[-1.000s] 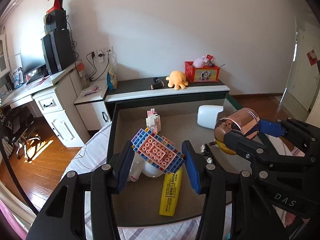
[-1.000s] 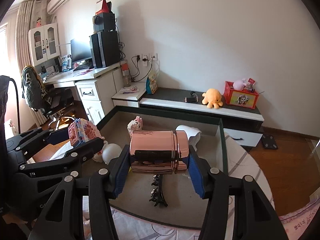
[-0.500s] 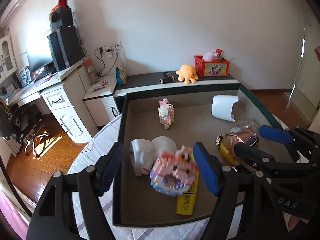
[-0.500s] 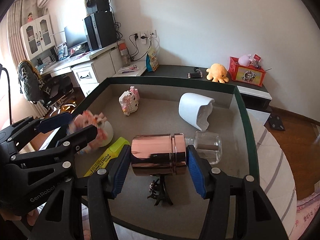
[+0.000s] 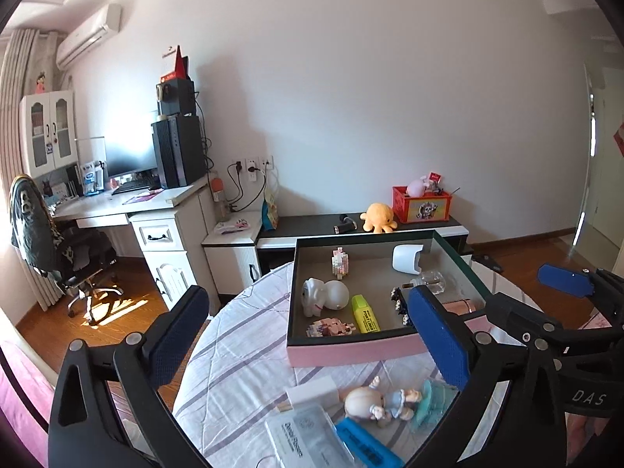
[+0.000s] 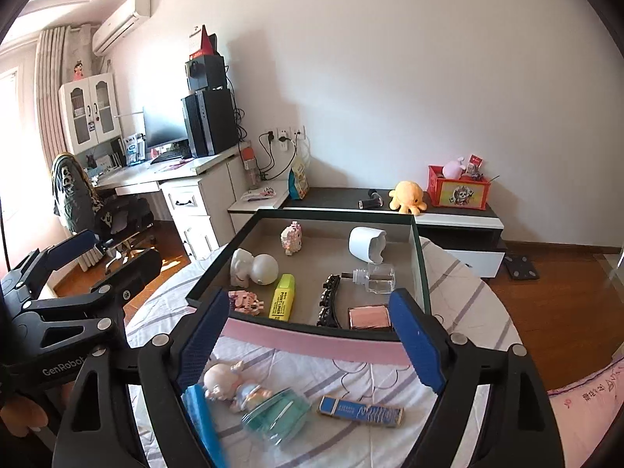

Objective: Organize rigid objects
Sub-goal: 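Lower both held items into the pink box and open both grippers, then raise both open grippers away from the pink box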

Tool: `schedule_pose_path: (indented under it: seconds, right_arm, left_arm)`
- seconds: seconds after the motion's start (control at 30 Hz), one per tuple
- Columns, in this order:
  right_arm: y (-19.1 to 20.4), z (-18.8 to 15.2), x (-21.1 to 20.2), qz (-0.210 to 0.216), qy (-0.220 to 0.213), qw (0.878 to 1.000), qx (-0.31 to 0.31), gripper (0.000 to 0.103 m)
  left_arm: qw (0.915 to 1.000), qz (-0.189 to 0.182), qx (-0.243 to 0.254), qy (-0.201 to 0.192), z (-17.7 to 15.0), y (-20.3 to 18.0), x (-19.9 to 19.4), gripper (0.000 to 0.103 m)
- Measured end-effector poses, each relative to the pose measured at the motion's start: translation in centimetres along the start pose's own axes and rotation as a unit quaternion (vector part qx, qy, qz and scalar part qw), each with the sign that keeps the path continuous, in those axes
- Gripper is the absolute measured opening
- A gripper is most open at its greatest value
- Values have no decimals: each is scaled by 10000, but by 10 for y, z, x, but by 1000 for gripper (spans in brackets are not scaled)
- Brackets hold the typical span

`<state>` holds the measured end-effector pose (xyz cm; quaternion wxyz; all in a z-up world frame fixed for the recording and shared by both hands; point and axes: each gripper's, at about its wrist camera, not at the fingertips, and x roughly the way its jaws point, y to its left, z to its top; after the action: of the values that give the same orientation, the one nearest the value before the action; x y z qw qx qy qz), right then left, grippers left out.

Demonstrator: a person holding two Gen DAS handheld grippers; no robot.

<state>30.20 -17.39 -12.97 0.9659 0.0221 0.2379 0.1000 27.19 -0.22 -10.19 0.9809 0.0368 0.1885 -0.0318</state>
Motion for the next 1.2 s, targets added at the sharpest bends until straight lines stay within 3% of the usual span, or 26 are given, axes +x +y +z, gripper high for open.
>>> schedule_pose_path:
  seconds: [0.13,0.17,0.2,0.5,0.8,1.2]
  right_arm:
    - [12,-10,-42,-78,-189,9998,-43,93]
    - [15,-13,-52,-122,-252,9996,-64,102]
    - [19,-16,-62,-155,-334,9993,-84,103]
    - [42,-29,-134,-285,-731,9967,-199,103]
    - [53,-35,-177,-384,-1022,9937,-253,103]
    - [55,-38,-195,-391,-1177,9919,-272,103]
  left_arm:
    - [9997,119,-210,-67,-9,8,-46,103]
    - [9995,135,-257,-105,-11,9,-56,103]
    - [9994,111,-290,-151,-13,11,-66,103]
    - [9984,128,-265,-490,-17,11,-132,103]
    - [9968,137,-167,-767,-16,7,-172,103]
    - [9952,224,-134,-944,-14,1,-191,103]
